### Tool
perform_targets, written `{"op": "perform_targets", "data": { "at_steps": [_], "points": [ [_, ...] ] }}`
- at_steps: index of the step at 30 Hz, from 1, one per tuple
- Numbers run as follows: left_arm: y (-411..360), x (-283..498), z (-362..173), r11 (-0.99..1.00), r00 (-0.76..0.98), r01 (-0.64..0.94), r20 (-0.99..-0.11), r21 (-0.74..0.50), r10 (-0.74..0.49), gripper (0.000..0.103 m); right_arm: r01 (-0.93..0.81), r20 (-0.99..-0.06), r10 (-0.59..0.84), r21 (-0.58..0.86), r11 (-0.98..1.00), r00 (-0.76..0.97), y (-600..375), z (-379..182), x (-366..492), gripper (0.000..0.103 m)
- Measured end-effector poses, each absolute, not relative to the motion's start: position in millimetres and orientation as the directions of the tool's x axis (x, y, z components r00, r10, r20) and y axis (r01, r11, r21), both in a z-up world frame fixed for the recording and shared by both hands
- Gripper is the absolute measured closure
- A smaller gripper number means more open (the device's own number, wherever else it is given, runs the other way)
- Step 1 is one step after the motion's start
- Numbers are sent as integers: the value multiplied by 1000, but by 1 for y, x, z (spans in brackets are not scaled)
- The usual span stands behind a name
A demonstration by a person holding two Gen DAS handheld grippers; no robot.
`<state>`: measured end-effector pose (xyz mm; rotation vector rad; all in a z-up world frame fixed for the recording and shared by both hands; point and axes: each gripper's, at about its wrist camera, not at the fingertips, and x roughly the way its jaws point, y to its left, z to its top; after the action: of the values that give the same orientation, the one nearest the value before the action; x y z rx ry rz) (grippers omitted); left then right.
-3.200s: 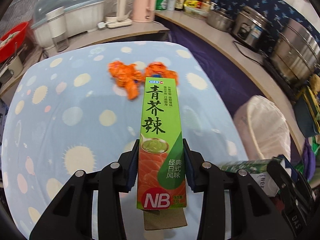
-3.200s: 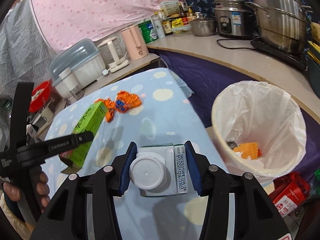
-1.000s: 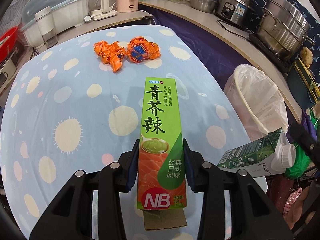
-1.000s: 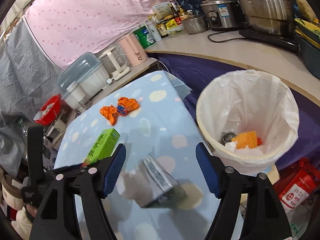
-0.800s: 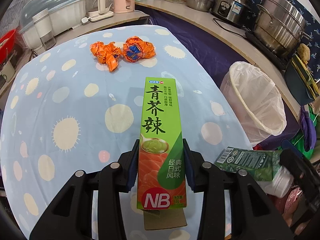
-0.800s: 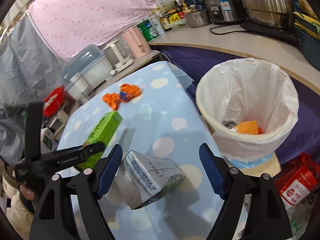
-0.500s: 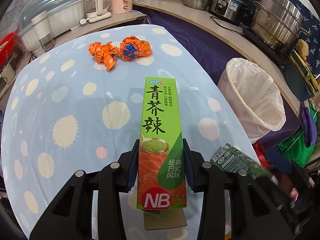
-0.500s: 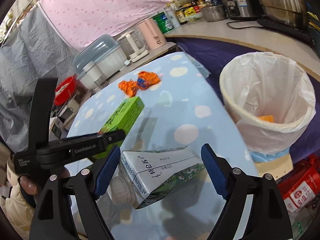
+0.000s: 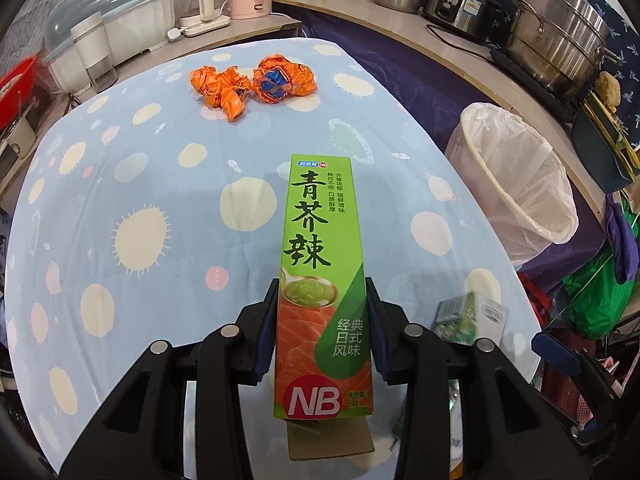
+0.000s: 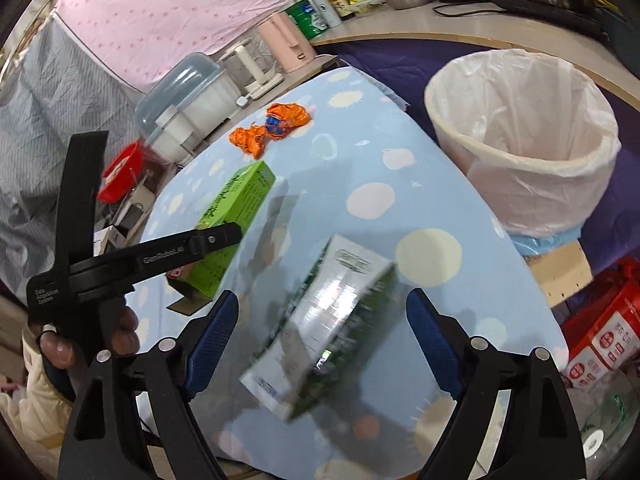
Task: Collect trash
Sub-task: 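Lower the right tool onto the green-white milk carton and grasp it while the left tool holds the wasabi box, then lift the milk carton and wasabi box with both tools over the bin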
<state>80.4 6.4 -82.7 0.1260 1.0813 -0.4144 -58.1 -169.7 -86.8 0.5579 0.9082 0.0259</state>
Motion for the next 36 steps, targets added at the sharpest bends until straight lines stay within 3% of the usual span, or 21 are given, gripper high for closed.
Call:
{"op": "perform_targets", "data": {
  "at_steps": [15,20,27,36],
  "points": [
    [32,73,-85,924,397,364,-878,-116,-266,65,322,-849,223,406,855,478,-137,-110,-15,21],
    [43,73,-89,930,393,349,-882,-119,-260,65,332,-885,207,361,872,417,-129,-124,-6,40],
    [39,74,-87,925,383,356,-883,-130,-271,65,321,-865,174,352,879,471,-137,-107,-11,45],
    [-28,76,-51,860,385,487,-845,-155,-370,65,416,-780,7,341,843,626,-220,-53,-19,50]
  ]
}}
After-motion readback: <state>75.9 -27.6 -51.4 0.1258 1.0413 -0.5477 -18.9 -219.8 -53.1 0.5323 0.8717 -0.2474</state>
